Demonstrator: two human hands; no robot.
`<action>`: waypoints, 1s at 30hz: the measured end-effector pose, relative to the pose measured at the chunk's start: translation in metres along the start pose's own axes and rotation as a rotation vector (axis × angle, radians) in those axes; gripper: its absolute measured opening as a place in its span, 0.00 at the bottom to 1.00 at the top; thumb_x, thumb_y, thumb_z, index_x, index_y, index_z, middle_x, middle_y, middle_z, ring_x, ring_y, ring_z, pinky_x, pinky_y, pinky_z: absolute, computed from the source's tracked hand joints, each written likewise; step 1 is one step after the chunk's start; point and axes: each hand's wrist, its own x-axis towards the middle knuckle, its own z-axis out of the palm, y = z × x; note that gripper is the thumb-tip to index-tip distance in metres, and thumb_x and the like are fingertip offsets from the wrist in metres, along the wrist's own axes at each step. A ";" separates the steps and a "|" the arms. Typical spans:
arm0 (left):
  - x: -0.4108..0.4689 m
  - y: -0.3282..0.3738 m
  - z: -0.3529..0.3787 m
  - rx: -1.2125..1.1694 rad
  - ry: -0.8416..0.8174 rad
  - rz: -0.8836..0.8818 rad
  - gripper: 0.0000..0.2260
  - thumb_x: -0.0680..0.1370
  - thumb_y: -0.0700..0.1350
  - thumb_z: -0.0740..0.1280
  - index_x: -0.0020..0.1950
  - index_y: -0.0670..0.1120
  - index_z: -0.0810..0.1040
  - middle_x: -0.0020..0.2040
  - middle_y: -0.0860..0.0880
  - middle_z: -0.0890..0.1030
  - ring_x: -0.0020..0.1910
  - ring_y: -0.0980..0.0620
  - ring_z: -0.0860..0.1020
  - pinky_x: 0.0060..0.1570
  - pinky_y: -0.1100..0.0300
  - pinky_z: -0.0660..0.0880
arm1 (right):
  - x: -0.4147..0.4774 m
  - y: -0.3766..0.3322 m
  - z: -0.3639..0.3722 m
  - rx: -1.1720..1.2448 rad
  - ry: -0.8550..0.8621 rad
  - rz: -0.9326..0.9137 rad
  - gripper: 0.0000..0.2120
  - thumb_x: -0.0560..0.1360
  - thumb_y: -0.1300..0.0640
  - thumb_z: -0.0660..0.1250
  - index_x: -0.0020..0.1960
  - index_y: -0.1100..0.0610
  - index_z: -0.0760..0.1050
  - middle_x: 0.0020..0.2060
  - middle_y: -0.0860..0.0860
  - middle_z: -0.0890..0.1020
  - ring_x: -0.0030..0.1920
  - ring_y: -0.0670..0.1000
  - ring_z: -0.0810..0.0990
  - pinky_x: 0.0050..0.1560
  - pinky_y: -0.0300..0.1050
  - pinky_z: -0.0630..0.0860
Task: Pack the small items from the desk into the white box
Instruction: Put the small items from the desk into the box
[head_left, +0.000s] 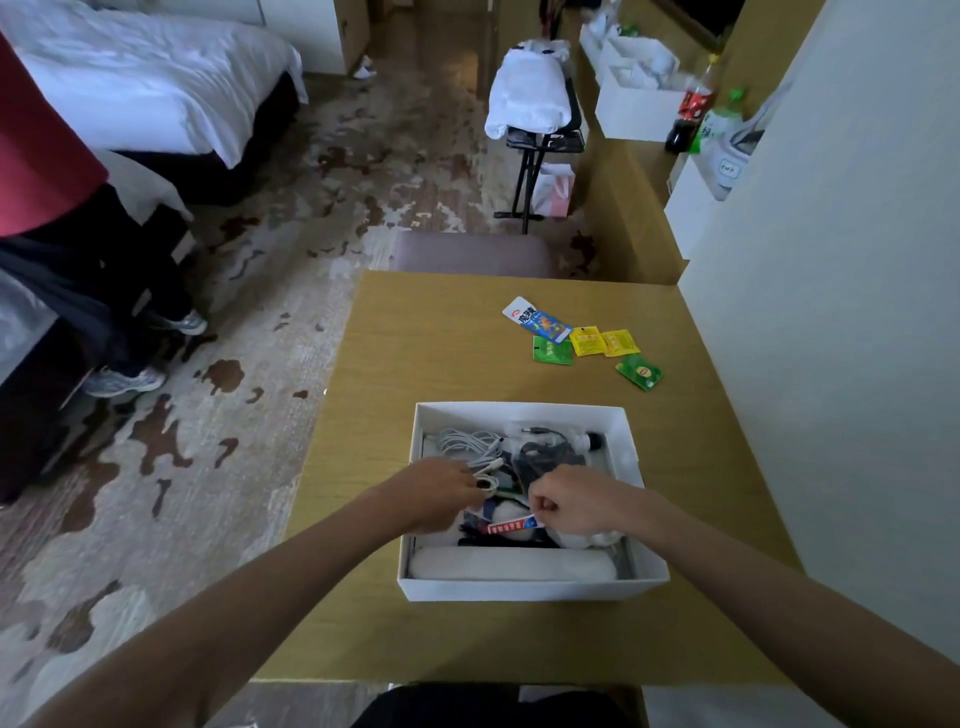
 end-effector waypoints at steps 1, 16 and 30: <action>0.001 -0.001 -0.001 -0.008 0.023 -0.002 0.19 0.73 0.32 0.57 0.59 0.47 0.76 0.56 0.47 0.81 0.57 0.47 0.75 0.52 0.51 0.75 | 0.002 -0.003 0.002 0.003 -0.003 -0.010 0.08 0.77 0.57 0.62 0.48 0.54 0.80 0.44 0.49 0.84 0.43 0.50 0.81 0.44 0.48 0.77; 0.070 -0.016 -0.069 -0.870 0.272 -0.511 0.14 0.77 0.34 0.57 0.51 0.46 0.80 0.46 0.53 0.81 0.46 0.43 0.80 0.43 0.51 0.77 | 0.007 0.070 -0.059 0.438 0.422 -0.054 0.07 0.77 0.52 0.65 0.47 0.52 0.81 0.41 0.45 0.84 0.42 0.42 0.80 0.44 0.39 0.75; 0.209 -0.106 -0.043 -0.839 0.137 -0.597 0.12 0.76 0.35 0.59 0.50 0.41 0.81 0.51 0.41 0.83 0.49 0.45 0.78 0.52 0.57 0.72 | 0.079 0.226 -0.065 0.628 0.675 0.524 0.10 0.78 0.57 0.64 0.50 0.62 0.81 0.46 0.57 0.84 0.46 0.55 0.81 0.48 0.48 0.76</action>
